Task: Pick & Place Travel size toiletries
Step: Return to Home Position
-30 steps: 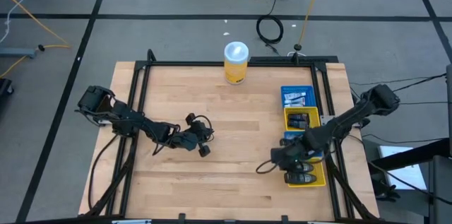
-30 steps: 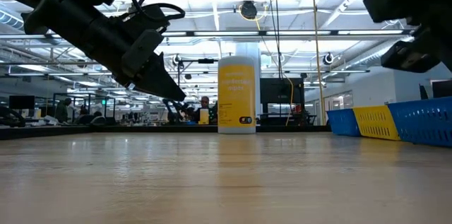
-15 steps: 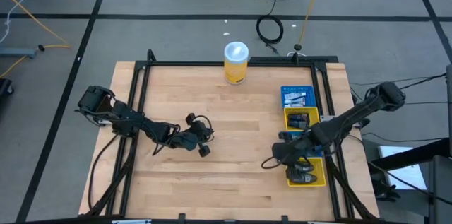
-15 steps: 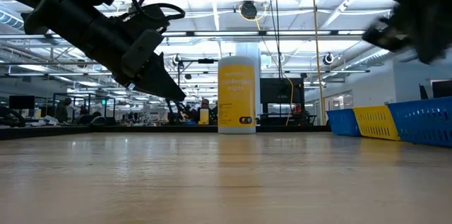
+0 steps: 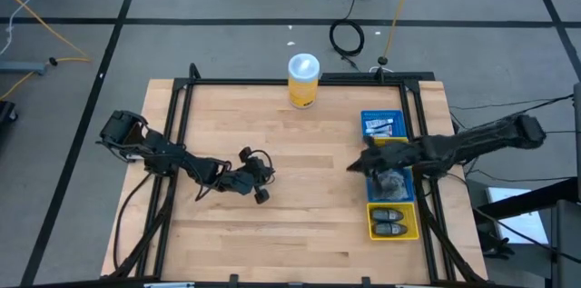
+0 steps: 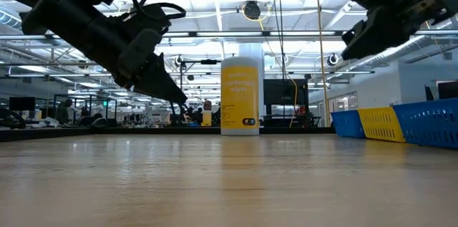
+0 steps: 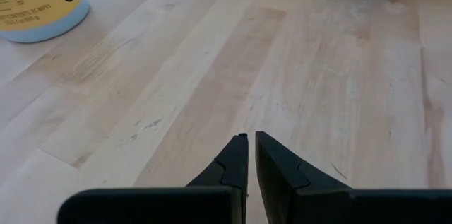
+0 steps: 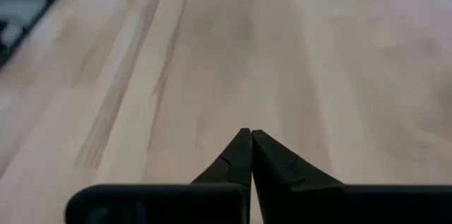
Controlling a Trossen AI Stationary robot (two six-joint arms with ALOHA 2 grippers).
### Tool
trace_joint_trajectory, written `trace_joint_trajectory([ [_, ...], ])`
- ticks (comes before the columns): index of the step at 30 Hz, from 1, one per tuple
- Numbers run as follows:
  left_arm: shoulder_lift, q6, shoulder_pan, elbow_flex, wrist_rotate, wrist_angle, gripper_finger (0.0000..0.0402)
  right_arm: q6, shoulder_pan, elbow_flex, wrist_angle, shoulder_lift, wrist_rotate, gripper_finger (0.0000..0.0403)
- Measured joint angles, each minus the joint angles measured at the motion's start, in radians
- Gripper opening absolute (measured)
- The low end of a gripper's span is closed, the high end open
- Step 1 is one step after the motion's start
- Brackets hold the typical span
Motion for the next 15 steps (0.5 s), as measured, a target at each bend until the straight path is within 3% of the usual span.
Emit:
trace_joint_trajectory([
  [8, 0.0, 0.002, 0.001, 0.0, -0.006, 0.0, 0.0031, 0.015, -0.024, -0.11, -0.039, -0.368, 0.001, 0.0],
  [15, 0.0, 0.0, 0.001, 0.0, -0.007, 0.0, 0.0031, 0.006, -0.019, -0.196, -0.047, -0.596, 0.0, 0.0],
])
